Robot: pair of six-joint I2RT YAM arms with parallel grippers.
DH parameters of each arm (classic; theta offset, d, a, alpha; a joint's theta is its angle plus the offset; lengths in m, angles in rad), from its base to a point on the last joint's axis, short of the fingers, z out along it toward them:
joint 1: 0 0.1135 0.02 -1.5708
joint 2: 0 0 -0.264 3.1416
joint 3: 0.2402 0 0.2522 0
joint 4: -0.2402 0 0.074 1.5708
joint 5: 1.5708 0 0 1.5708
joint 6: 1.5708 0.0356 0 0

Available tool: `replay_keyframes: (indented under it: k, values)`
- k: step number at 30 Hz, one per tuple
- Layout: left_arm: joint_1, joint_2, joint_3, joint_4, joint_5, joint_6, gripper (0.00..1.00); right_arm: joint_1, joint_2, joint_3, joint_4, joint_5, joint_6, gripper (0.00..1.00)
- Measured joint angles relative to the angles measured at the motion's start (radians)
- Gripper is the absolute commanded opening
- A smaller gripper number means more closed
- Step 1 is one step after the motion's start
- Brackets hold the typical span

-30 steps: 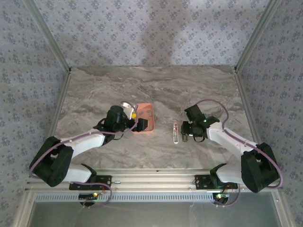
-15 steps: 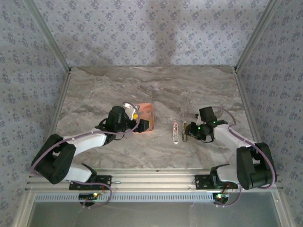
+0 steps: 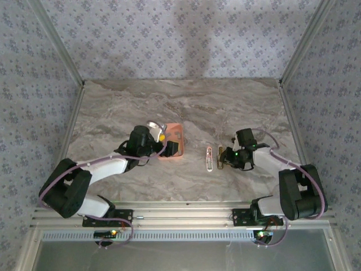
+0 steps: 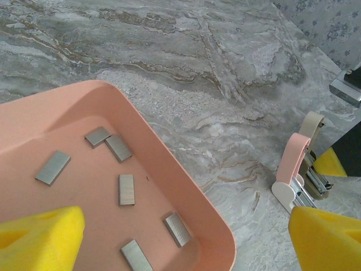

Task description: Load the staples into the stapler

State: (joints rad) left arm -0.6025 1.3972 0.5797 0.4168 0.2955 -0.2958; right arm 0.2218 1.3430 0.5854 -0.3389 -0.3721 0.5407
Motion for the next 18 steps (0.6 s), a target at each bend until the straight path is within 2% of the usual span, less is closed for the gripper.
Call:
replay_keyframes:
  k: [18]
  values:
    - [0.000, 0.014, 0.006, 0.006, 0.002, 0.000, 0.93, 0.042, -0.029, 0.000, -0.058, 0.044, 0.000, 0.24]
